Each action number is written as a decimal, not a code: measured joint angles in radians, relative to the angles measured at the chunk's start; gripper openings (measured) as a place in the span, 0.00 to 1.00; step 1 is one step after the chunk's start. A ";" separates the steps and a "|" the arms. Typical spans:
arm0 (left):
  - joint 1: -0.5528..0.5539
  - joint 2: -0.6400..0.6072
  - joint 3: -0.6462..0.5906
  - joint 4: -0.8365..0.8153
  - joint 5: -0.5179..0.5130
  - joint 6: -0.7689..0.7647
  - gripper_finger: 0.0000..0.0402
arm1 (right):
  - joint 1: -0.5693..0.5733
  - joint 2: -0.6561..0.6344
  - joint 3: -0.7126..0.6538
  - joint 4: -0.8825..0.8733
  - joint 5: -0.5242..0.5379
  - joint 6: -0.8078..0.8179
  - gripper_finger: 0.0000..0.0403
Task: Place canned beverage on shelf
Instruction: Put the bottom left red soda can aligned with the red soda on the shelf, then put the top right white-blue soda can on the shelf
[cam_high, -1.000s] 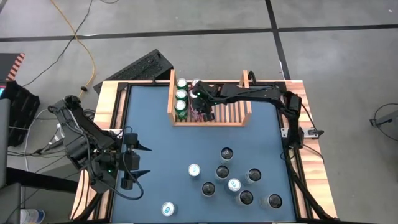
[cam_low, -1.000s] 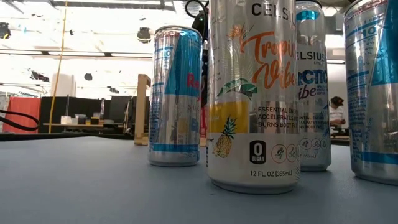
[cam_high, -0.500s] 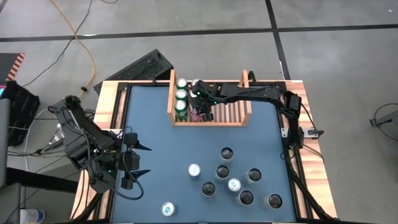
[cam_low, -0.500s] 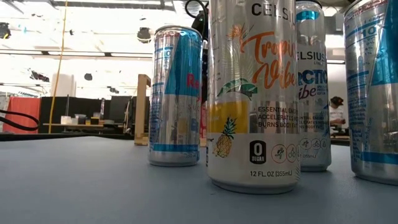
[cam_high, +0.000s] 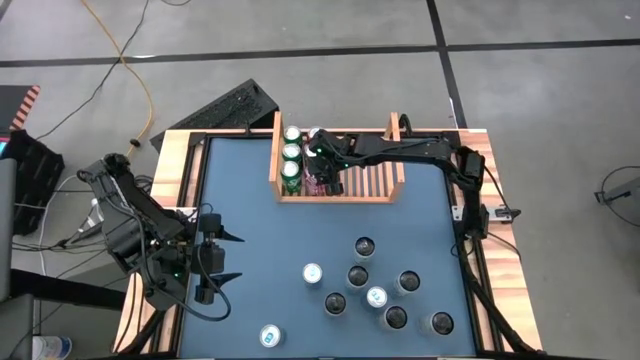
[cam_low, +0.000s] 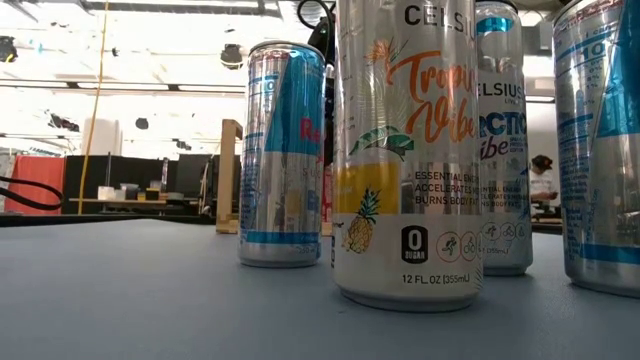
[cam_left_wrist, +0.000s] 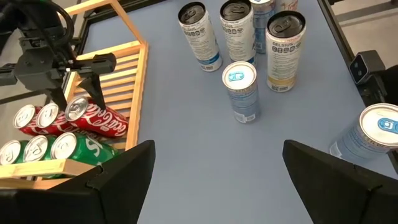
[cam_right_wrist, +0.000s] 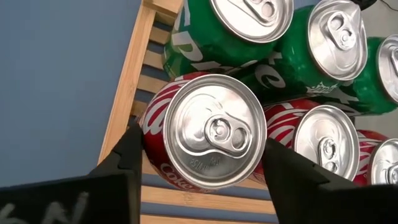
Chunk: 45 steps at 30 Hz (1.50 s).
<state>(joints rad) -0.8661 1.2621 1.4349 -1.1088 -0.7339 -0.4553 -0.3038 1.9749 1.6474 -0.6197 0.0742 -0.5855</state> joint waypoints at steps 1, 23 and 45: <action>0.000 0.000 0.000 0.000 0.000 0.000 0.85 | 0.000 0.000 0.000 0.000 0.000 0.003 0.58; 0.000 0.000 0.000 0.000 0.000 0.002 0.85 | -0.020 -0.001 0.125 -0.193 0.001 -0.033 0.65; 0.000 0.000 0.000 -0.001 -0.012 0.016 0.85 | -0.268 0.025 0.125 -0.057 0.055 0.174 0.01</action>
<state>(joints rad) -0.8661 1.2625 1.4349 -1.1099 -0.7456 -0.4396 -0.5718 2.0002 1.7721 -0.6767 0.1295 -0.4111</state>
